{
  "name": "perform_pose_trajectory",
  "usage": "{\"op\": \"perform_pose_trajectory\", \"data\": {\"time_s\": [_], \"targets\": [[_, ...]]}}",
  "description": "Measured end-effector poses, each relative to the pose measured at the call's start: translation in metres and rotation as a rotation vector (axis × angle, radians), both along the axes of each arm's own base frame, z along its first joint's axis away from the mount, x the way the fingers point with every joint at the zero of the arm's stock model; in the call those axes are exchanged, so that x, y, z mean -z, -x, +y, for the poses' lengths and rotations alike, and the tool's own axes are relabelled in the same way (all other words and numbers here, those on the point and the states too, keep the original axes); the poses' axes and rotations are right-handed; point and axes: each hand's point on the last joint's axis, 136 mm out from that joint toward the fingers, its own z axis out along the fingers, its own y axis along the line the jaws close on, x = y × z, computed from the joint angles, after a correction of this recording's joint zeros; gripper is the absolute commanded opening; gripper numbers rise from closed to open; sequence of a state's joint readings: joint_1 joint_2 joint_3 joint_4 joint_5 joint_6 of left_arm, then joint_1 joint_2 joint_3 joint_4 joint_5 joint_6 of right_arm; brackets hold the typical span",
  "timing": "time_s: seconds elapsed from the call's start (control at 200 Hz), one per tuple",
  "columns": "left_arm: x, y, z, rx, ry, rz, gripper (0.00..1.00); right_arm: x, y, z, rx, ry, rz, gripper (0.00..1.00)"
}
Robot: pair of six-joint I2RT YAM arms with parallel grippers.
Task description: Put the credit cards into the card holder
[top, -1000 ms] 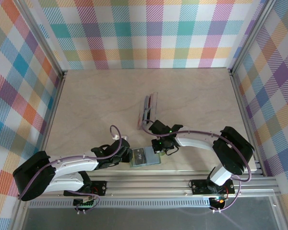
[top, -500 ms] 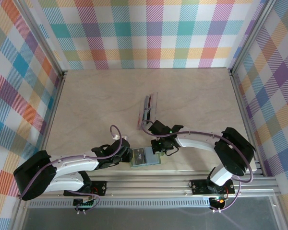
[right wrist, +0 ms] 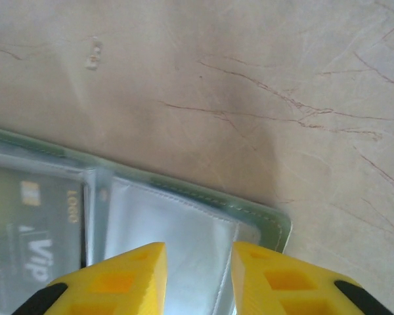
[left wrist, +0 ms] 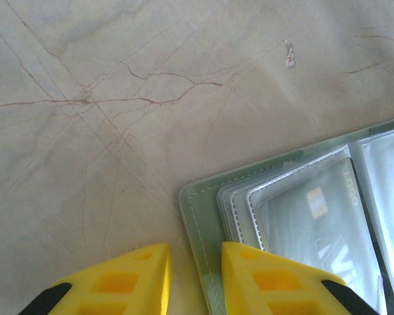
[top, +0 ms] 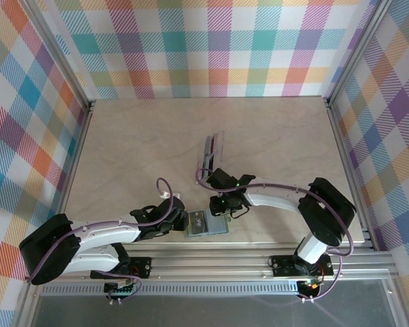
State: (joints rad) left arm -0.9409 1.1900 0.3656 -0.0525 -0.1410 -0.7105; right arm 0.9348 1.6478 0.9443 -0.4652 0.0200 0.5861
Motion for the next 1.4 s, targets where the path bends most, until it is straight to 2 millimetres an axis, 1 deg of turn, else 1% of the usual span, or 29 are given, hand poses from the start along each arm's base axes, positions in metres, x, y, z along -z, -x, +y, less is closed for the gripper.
{"op": "perform_pose_trajectory", "data": {"time_s": [0.065,0.135,0.25,0.33,0.435,0.58,0.785,0.845,0.87,0.97,1.135,1.25,1.285,1.4], "targets": [[0.0,0.0,0.0,0.0,0.0,0.0,0.27,0.005,0.001,-0.001,-0.002,0.016,0.007,0.31],[0.0,0.0,0.0,0.0,0.0,0.0,0.28,0.007,0.001,-0.001,-0.003,0.021,0.008,0.31],[0.001,0.0,0.0,0.0,-0.001,0.001,0.27,0.007,0.003,0.0,-0.009,0.022,0.008,0.25],[0.001,0.0,0.0,0.0,-0.003,0.001,0.27,0.007,0.005,0.001,-0.015,0.019,0.011,0.17],[0.001,0.0,0.0,-0.001,-0.002,0.001,0.27,0.007,0.007,0.004,-0.025,0.005,0.021,0.0],[0.001,-0.001,0.0,-0.001,-0.001,-0.001,0.27,0.004,0.01,0.011,-0.04,-0.03,0.033,0.0],[0.002,-0.001,0.0,-0.002,-0.003,-0.001,0.27,-0.007,0.015,0.027,-0.069,-0.124,0.055,0.0],[0.001,-0.001,0.0,-0.002,-0.002,-0.001,0.27,-0.007,0.015,0.026,-0.066,-0.119,0.054,0.17],[0.001,-0.001,0.0,-0.002,-0.002,-0.001,0.27,-0.006,0.014,0.024,-0.062,-0.105,0.047,0.22],[0.001,-0.001,-0.001,-0.002,-0.002,-0.001,0.27,-0.003,0.01,0.013,-0.044,-0.045,0.023,0.3],[0.001,-0.001,-0.001,-0.002,-0.001,-0.001,0.27,-0.002,0.004,0.003,-0.021,0.013,-0.005,0.35],[0.001,-0.001,-0.001,-0.001,-0.001,-0.002,0.27,0.007,0.004,-0.001,-0.017,0.048,-0.002,0.35],[0.001,-0.001,-0.001,-0.001,-0.001,-0.002,0.27,0.01,0.003,-0.001,-0.017,0.057,-0.002,0.35],[0.001,-0.001,-0.001,-0.002,0.0,-0.002,0.27,0.009,0.003,0.002,-0.025,0.069,-0.02,0.37]]}}
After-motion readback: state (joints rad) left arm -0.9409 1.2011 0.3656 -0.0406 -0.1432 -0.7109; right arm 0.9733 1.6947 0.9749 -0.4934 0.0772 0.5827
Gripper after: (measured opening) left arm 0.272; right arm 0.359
